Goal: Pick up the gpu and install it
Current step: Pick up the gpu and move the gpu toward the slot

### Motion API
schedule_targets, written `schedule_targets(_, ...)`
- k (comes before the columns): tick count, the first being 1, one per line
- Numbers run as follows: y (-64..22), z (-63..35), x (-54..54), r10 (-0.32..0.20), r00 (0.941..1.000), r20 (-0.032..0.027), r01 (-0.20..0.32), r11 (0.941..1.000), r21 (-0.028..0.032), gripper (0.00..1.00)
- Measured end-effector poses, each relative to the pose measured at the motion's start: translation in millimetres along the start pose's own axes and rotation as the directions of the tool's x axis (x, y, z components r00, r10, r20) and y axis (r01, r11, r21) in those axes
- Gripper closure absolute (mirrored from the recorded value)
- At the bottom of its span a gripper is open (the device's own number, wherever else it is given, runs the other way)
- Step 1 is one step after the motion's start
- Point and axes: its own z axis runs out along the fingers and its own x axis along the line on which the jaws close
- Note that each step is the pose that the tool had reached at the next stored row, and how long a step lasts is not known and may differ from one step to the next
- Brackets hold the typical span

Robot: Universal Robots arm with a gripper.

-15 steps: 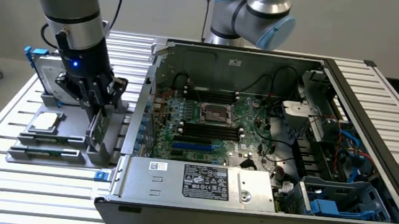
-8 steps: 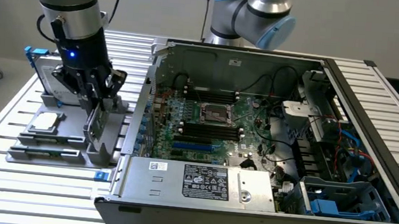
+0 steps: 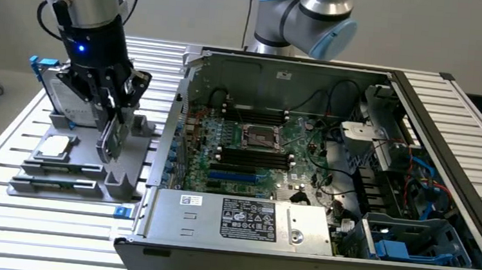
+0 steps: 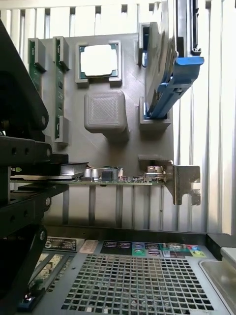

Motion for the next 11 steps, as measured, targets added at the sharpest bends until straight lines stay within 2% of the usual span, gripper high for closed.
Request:
schedule_targets(6,0.5,-27.3,-0.3,0.000,1.0000,-0.0001,0.000,1.0000,0.0001,0.73)
schedule_targets(11,0.5,-50.1,-6.4,0.000,1.0000,-0.0002,0.000,1.0000,0.0001,0.73)
